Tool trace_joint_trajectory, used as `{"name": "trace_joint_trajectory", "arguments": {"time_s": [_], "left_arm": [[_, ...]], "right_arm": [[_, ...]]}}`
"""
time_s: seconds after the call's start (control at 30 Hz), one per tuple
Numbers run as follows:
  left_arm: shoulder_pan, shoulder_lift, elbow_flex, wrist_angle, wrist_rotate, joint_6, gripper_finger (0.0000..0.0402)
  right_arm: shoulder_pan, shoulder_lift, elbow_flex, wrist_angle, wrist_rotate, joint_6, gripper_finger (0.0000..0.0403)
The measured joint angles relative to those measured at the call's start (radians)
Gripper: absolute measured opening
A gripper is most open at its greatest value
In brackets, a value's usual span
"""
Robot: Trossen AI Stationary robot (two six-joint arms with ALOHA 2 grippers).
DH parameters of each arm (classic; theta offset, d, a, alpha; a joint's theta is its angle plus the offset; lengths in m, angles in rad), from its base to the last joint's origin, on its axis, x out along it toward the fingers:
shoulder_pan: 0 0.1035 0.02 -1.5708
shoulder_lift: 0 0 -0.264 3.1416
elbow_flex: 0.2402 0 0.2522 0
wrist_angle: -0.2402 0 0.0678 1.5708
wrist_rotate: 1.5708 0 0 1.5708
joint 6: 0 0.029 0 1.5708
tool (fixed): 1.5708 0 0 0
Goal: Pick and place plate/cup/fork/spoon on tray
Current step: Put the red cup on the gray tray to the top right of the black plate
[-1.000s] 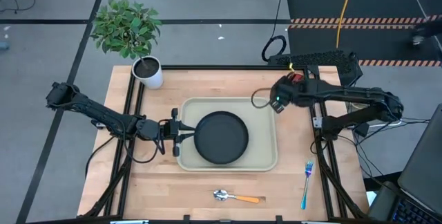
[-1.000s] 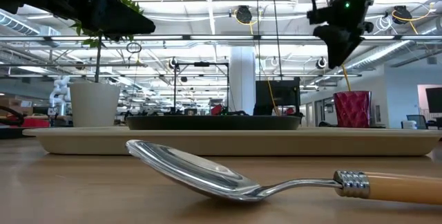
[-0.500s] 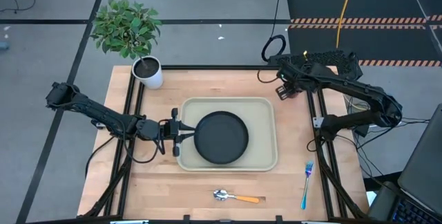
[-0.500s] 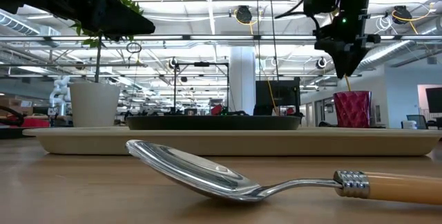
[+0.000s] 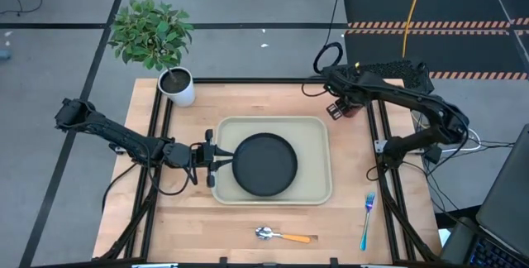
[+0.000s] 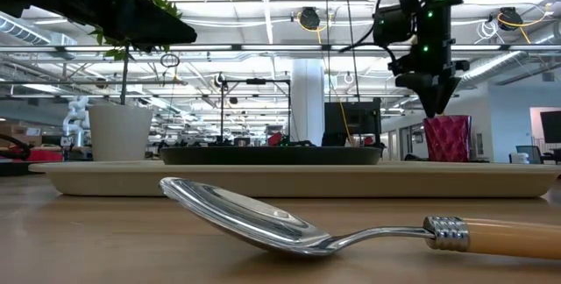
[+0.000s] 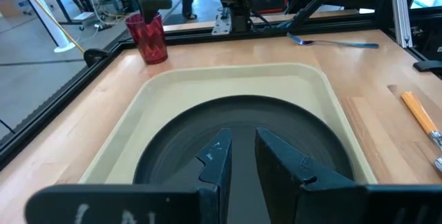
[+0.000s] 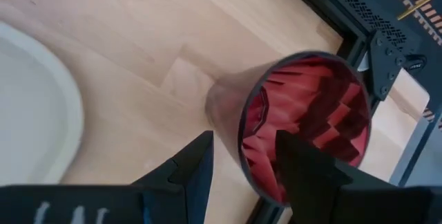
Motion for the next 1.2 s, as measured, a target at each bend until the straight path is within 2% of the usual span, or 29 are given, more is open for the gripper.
{"name": "trace_joint_trajectory", "arguments": {"time_s": [0.37, 0.57, 0.8, 0.97, 1.2], "left_arm": [[0.0, 0.0, 0.0, -0.006, 0.0, 0.0, 0.0069], [0.0, 0.0, 0.0, -0.006, 0.0, 0.0, 0.0069], [0.0, 0.0, 0.0, -0.007, 0.0, -0.001, 0.0069], [0.0, 0.0, 0.0, -0.007, 0.0, -0.001, 0.0069], [0.0, 0.0, 0.0, -0.007, 0.0, -0.001, 0.0069]], "right_arm": [[-0.044, 0.025, 0.0, 0.031, -0.002, -0.064, 0.0148], [-0.045, 0.025, 0.0, 0.044, -0.076, -0.073, 0.0148], [-0.045, 0.025, 0.0, 0.042, -0.077, -0.117, 0.0146], [-0.045, 0.025, 0.0, 0.037, -0.078, -0.129, 0.0116], [-0.045, 0.025, -0.015, 0.031, -0.077, -0.167, 0.005]]}}
